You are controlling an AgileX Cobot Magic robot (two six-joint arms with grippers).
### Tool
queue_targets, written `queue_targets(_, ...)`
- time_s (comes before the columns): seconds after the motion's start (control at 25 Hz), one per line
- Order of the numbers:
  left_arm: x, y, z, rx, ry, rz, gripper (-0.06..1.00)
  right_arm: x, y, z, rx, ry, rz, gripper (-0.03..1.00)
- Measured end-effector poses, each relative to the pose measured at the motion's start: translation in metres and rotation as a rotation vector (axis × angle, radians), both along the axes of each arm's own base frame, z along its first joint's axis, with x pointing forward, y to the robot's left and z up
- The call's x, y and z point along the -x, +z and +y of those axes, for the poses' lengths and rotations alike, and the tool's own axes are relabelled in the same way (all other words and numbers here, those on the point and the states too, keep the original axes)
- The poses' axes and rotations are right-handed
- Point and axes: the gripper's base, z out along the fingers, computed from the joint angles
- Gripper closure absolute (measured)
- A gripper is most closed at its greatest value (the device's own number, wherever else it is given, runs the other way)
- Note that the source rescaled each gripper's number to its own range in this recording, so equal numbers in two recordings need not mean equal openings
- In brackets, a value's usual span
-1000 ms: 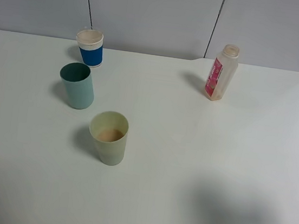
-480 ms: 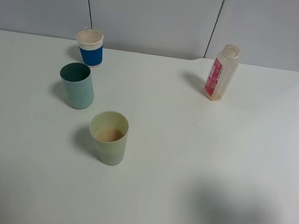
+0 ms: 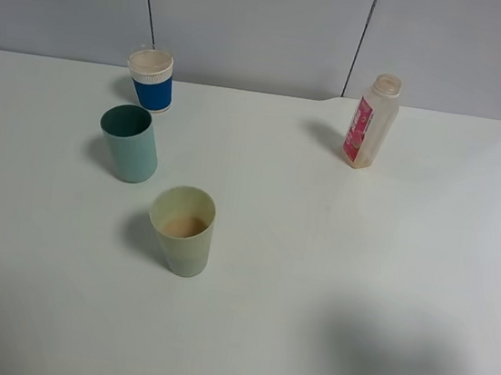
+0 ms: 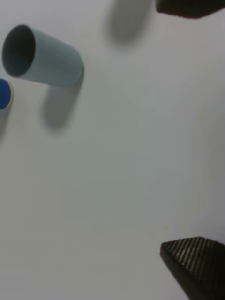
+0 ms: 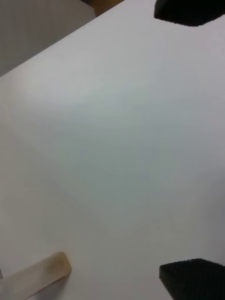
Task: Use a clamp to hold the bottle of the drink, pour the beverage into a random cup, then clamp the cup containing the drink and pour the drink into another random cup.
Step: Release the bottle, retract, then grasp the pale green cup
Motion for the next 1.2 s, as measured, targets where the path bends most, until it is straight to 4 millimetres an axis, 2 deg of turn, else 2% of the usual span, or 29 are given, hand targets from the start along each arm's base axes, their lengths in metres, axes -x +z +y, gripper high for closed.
queue_targets(0.92,0.000,0.000,0.000,0.004,-0.003,-0.001,-0.01,0.000,0.000,0.000,0.000,0.000,0.000,-0.03)
queue_targets(1.12,-0.003,0.012,-0.003,0.034,-0.019,-0.081,-0.01,0.000,0.000,0.000,0.000,0.000,0.000,-0.03)
queue_targets(1.2,-0.007,0.023,-0.004,0.050,-0.024,-0.176,-0.01,0.000,0.000,0.000,0.000,0.000,0.000,-0.03)
